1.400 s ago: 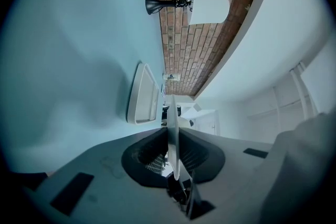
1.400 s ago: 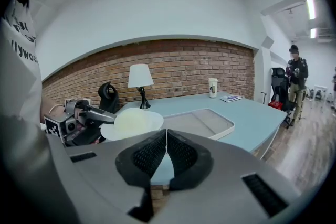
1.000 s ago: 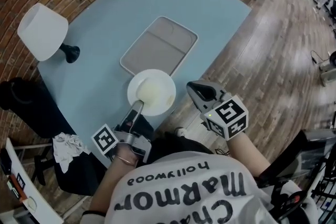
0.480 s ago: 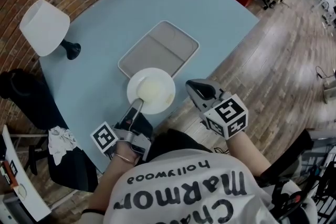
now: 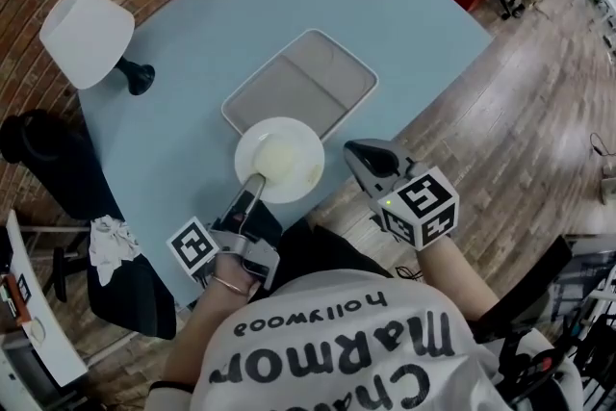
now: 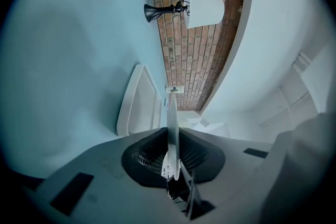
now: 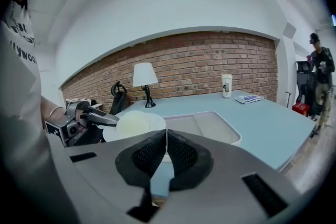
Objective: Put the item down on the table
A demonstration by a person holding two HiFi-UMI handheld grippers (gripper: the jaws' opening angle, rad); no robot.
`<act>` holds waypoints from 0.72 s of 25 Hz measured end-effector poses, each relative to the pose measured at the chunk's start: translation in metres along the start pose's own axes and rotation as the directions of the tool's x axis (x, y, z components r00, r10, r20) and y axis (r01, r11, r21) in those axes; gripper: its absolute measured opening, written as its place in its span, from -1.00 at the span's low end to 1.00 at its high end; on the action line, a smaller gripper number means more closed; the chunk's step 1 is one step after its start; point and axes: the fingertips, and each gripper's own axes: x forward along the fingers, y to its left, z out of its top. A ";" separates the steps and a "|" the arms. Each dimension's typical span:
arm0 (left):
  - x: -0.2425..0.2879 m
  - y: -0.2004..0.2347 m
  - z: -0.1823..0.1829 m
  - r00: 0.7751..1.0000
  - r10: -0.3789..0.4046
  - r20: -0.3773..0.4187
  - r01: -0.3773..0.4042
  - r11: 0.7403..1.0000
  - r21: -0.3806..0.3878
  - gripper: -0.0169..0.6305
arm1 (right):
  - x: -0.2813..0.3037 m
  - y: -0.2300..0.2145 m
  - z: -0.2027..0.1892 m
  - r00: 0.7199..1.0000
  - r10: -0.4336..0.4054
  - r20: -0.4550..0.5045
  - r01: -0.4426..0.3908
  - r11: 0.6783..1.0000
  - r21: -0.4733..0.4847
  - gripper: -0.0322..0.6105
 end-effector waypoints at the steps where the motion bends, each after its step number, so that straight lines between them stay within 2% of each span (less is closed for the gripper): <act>1: 0.001 0.001 0.001 1.000 0.002 -0.001 -0.002 1.000 0.000 -0.83 | 0.003 0.000 0.000 1.000 0.003 -0.002 -0.003 1.000 0.000 -0.87; 11: 0.020 0.021 0.023 0.998 0.055 0.015 -0.055 0.998 -0.008 -0.83 | 0.025 -0.017 0.008 1.000 0.001 -0.025 -0.001 1.000 -0.005 -0.87; 18: 0.035 0.036 0.036 0.994 0.104 -0.011 -0.104 0.995 0.010 -0.83 | 0.045 -0.026 0.009 0.999 0.008 -0.040 -0.007 1.000 0.006 -0.87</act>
